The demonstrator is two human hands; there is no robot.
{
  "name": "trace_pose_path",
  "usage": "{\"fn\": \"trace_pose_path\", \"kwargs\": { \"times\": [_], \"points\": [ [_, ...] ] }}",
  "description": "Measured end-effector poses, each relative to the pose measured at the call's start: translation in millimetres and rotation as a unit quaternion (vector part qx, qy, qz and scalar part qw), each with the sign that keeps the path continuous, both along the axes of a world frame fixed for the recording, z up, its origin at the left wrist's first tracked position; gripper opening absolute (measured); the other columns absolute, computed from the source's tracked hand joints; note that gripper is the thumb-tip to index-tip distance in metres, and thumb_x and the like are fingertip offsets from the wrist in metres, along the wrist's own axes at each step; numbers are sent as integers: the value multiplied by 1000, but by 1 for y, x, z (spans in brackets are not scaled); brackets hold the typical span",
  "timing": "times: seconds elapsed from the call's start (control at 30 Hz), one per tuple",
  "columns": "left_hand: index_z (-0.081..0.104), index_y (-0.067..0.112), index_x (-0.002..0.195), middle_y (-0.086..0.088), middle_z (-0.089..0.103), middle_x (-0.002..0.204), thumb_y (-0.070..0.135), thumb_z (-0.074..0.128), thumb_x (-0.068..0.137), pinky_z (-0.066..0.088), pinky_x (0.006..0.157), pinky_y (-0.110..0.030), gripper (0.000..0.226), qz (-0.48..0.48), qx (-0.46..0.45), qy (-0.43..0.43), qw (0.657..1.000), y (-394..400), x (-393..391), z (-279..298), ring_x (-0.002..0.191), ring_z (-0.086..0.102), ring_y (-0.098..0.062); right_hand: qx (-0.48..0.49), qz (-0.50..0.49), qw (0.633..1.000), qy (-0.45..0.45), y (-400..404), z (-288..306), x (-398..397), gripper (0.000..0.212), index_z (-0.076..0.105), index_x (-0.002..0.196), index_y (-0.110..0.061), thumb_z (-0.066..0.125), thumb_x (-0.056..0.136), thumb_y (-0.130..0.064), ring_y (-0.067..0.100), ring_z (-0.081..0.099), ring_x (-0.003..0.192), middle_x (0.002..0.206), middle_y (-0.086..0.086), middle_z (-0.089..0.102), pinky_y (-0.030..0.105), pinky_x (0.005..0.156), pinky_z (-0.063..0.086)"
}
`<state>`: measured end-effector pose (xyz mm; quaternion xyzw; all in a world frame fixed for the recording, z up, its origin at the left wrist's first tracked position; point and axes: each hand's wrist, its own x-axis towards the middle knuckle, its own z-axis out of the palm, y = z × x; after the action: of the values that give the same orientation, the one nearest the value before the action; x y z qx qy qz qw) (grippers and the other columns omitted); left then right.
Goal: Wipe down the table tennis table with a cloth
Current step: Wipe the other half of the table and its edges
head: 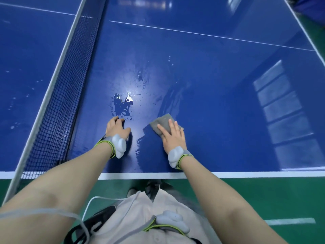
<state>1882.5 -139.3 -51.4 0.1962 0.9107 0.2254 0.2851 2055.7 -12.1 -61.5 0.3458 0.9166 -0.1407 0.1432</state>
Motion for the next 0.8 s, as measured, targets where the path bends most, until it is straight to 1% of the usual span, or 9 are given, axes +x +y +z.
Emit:
{"fn": "trace_pose_path", "kwargs": {
  "times": [0.13, 0.2, 0.23, 0.37, 0.47, 0.5, 0.67, 0.73, 0.8],
  "points": [
    [38, 12, 138, -3, 21, 151, 19, 52, 88, 18, 111, -33, 53, 20, 8, 7, 1000, 0, 1, -2, 140, 13, -20, -14, -128, 991, -30, 25, 2, -9, 50, 6, 148, -44, 25, 104, -32, 23, -10, 146, 160, 2, -11, 42, 118, 1],
    [39, 12, 138, -3, 21, 151, 17, 52, 88, 16, 111, -33, 52, 33, 21, 9, 999, 4, 2, -4, 140, 12, -19, -21, -141, 989, -41, 21, 6, -20, 53, 4, 149, -43, 27, 103, -30, 27, -13, 146, 159, 4, -14, 46, 117, -2],
    [39, 12, 138, -3, 21, 151, 17, 52, 88, 15, 112, -32, 52, 45, 29, 5, 999, 6, 3, -3, 141, 11, -19, -24, -117, 992, -41, 17, 7, -26, 53, 4, 149, -42, 28, 103, -29, 29, -14, 145, 159, 5, -15, 47, 117, -3],
    [38, 13, 139, -2, 19, 152, 17, 51, 89, 14, 112, -32, 52, 40, 32, -6, 999, 25, -2, 1, 141, 10, -18, -34, 76, 996, -1, 7, 5, -31, 55, 14, 148, -43, 33, 101, -24, 27, -13, 146, 159, 3, -12, 46, 117, -4],
    [37, 13, 139, -3, 19, 152, 16, 51, 89, 15, 112, -31, 53, 17, 33, -10, 999, 41, -7, 4, 141, 13, -20, -15, 114, 993, 10, 24, 2, -25, 52, 16, 148, -43, 32, 102, -25, 22, -11, 146, 160, 0, -9, 40, 117, -4],
    [37, 13, 139, -2, 19, 153, 17, 51, 89, 15, 113, -31, 52, 12, 33, -16, 999, 46, -8, 4, 141, 12, -20, -8, 102, 995, 12, 31, 2, -24, 52, 15, 148, -43, 31, 102, -25, 21, -10, 147, 160, -1, -9, 40, 117, -4],
    [37, 13, 139, -2, 17, 153, 18, 49, 90, 15, 112, -33, 51, 0, 28, -14, 999, 61, -10, 4, 141, 9, -18, -17, -57, 998, 0, 72, 3, -26, 50, 12, 148, -43, 28, 104, -29, 23, -9, 147, 160, 0, -9, 41, 118, -1],
    [37, 12, 139, -2, 17, 152, 18, 49, 90, 15, 113, -34, 50, 8, 30, -11, 999, 64, -10, 2, 141, 8, -18, -7, -91, 996, -16, 76, 3, -33, 52, 8, 149, -43, 28, 104, -28, 25, -10, 146, 160, 2, -11, 43, 118, -1],
    [37, 12, 138, -2, 18, 152, 17, 49, 89, 15, 113, -34, 51, 17, 35, -8, 999, 66, -10, 2, 141, 8, -19, 0, -95, 995, -28, 70, 5, -43, 55, 3, 149, -41, 28, 103, -26, 29, -13, 145, 159, 4, -13, 47, 118, -2]
  ]
}}
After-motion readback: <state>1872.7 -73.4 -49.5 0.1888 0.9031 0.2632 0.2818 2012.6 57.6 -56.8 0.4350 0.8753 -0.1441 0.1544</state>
